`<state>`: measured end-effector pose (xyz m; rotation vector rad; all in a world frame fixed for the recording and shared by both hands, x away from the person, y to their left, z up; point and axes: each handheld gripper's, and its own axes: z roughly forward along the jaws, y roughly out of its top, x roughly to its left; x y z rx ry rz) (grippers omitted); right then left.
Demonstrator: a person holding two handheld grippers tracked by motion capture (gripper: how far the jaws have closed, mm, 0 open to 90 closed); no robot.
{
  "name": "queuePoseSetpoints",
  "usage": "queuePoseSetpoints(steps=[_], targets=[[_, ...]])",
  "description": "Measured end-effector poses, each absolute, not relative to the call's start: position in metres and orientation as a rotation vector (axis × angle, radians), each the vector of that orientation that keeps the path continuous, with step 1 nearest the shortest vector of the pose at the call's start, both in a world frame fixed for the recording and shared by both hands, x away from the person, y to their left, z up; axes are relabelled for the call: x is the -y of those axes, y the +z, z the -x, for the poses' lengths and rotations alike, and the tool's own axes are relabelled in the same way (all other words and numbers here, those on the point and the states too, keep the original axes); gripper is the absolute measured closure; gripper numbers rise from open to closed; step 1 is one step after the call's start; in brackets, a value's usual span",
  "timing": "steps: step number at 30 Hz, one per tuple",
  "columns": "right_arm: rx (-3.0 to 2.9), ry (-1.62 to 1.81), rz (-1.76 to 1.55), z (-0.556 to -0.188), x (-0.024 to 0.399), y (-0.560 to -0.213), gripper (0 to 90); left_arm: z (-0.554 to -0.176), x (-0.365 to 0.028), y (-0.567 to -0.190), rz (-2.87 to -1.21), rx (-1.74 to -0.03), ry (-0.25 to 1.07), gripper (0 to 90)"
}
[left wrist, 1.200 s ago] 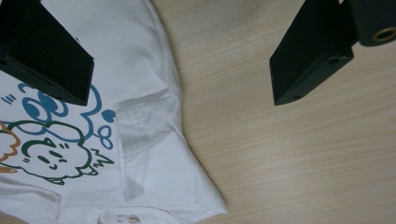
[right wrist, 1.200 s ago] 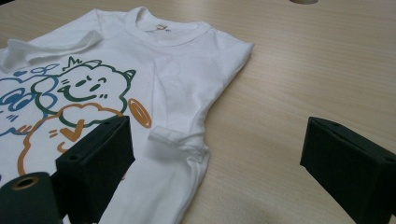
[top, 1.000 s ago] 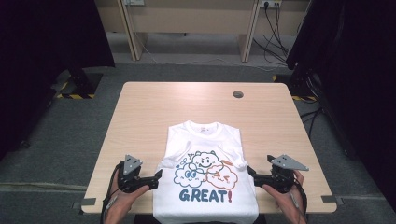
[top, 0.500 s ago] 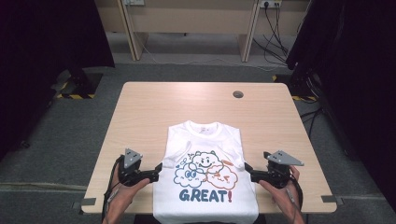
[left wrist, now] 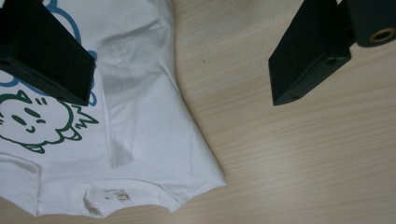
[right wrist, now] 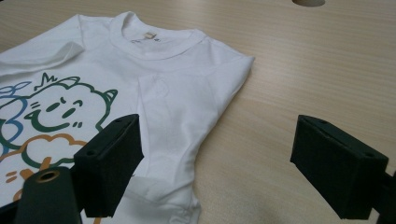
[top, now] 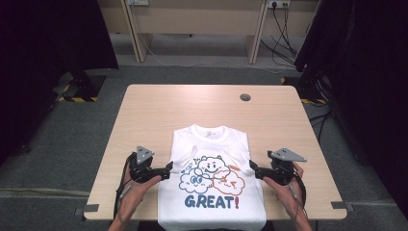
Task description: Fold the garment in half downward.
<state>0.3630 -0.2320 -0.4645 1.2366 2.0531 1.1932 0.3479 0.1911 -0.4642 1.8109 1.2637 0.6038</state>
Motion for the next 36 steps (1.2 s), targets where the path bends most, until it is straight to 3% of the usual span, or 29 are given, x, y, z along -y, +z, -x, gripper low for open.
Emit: queuePoseSetpoints(steps=[9,36], targets=[[-2.051,1.179,-1.264,-0.376,0.228,-0.467,19.9,-0.362,-0.181,-0.465,-1.807,-1.275,0.586,14.8],[-2.068,1.148,-1.317,-0.405,0.215,-0.477,22.1,-0.404,-0.17,-0.478,-1.802,-1.365,0.56,17.9]])
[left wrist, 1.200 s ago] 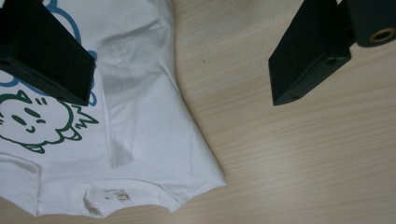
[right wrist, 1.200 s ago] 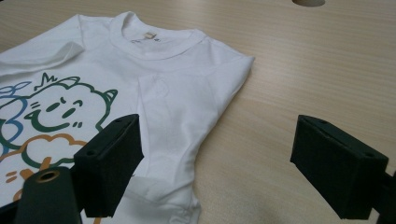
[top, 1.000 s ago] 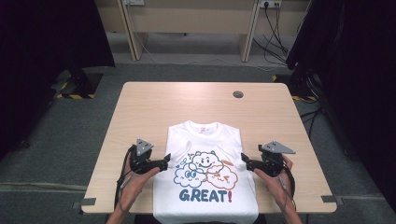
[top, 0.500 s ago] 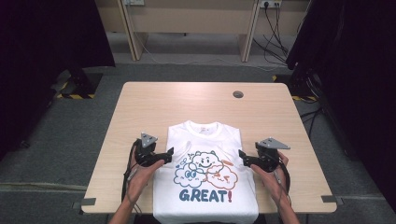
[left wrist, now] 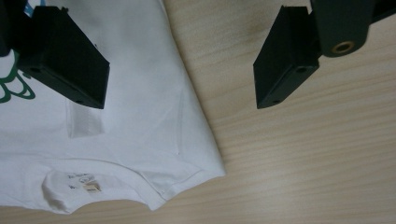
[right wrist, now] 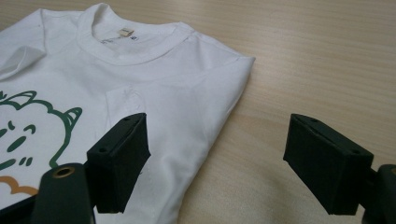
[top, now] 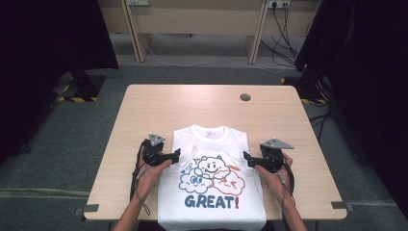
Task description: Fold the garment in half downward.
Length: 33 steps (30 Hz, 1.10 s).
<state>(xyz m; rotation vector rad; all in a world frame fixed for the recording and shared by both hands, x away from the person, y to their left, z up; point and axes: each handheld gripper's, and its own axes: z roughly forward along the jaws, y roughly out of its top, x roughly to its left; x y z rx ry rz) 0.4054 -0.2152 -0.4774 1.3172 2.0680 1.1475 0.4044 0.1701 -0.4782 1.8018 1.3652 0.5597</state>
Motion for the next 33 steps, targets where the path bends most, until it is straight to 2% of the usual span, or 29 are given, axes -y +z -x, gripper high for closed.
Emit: queuePoseSetpoints(steps=[18,33], targets=[[-2.094,1.124,-1.361,-0.427,0.212,-0.48,26.0,-0.427,-0.158,-0.481,-1.808,-1.416,0.534,19.2],[-2.159,1.059,-1.37,-0.438,0.199,-0.482,33.3,-0.435,-0.153,-0.485,-1.841,-1.444,0.528,24.6]])
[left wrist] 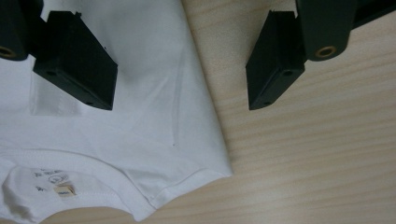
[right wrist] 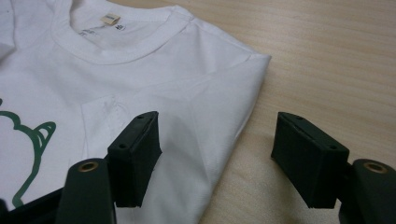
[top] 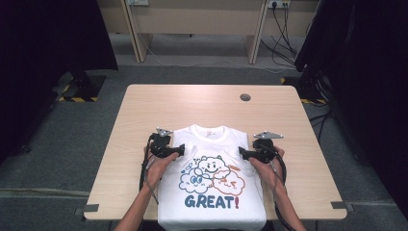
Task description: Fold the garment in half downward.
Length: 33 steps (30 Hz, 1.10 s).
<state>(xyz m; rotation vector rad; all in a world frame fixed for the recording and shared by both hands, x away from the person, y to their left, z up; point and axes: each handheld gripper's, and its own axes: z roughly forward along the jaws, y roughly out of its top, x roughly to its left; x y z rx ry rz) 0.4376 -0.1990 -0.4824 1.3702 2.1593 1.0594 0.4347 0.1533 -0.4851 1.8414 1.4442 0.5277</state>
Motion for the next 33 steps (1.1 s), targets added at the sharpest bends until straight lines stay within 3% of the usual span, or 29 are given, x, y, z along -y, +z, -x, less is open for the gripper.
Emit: queuePoseSetpoints(steps=[6,13,18,24,33], targets=[[-2.178,1.023,-1.347,-0.44,0.194,-0.481,43.0,-0.436,-0.152,-0.484,-1.859,-1.429,0.548,33.7],[-2.214,1.018,-1.29,-0.442,0.193,-0.479,70.8,-0.433,-0.148,-0.484,-1.886,-1.366,0.551,59.5],[-2.21,1.043,-1.291,-0.442,0.192,-0.479,81.5,-0.432,-0.149,-0.485,-1.878,-1.345,0.549,74.2],[-2.187,1.054,-1.279,-0.44,0.192,-0.479,85.4,-0.431,-0.148,-0.483,-1.881,-1.324,0.563,83.0],[-2.13,1.094,-1.269,-0.437,0.192,-0.472,85.6,-0.43,-0.148,-0.476,-1.858,-1.297,0.597,84.6]])
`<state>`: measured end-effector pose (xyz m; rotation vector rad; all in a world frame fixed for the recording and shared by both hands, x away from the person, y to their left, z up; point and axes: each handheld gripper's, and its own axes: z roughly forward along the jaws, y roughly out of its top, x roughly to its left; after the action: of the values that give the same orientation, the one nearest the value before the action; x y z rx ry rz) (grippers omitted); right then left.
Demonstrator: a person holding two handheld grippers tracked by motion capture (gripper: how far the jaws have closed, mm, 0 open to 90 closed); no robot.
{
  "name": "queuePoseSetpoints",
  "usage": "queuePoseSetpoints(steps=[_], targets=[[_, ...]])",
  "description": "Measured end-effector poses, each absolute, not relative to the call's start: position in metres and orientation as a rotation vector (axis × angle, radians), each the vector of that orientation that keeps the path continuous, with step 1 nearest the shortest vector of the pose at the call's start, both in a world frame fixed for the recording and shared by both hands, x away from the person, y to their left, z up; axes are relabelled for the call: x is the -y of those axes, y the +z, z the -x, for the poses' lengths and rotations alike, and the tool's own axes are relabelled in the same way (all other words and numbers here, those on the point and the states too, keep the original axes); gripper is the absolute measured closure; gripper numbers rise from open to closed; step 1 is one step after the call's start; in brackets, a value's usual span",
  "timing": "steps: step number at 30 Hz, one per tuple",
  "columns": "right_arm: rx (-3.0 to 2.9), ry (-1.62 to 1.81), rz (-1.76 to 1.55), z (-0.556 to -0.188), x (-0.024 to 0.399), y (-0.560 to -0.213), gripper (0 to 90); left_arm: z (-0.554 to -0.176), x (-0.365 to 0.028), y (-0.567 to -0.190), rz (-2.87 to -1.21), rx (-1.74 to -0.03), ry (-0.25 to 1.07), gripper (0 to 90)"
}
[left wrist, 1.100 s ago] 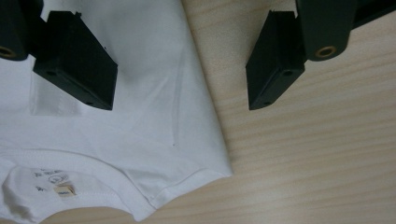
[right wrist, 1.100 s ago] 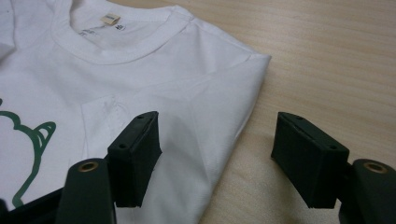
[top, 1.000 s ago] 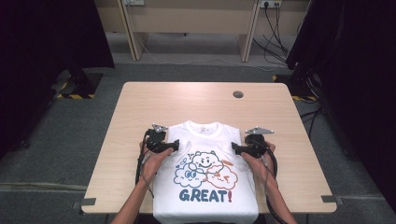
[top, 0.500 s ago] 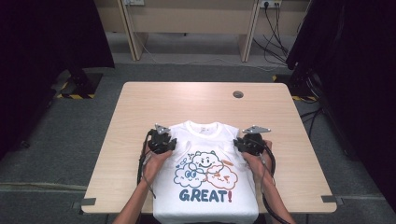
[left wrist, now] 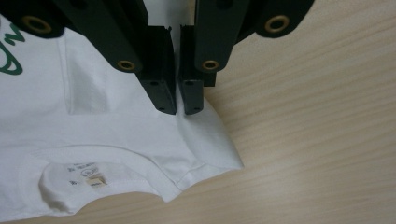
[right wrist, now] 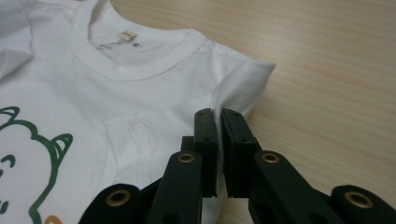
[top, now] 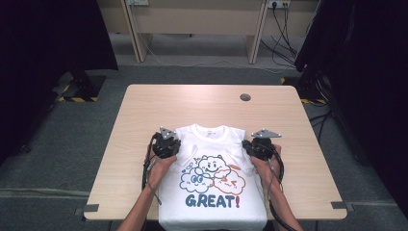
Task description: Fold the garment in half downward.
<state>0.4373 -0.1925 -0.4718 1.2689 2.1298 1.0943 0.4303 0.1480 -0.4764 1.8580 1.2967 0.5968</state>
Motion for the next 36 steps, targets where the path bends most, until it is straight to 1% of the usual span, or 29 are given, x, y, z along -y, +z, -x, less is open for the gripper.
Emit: queuePoseSetpoints(steps=[12,27,36], targets=[[-2.051,1.154,-1.274,-0.442,0.195,-0.45,85.9,-0.441,-0.143,-0.452,-1.789,-1.283,0.627,84.8],[-1.961,1.241,-1.259,-0.455,0.199,-0.41,85.9,-0.456,-0.145,-0.417,-1.682,-1.275,0.654,84.8],[-1.913,1.29,-1.238,-0.459,0.201,-0.389,85.9,-0.459,-0.143,-0.392,-1.646,-1.233,0.711,84.7]])
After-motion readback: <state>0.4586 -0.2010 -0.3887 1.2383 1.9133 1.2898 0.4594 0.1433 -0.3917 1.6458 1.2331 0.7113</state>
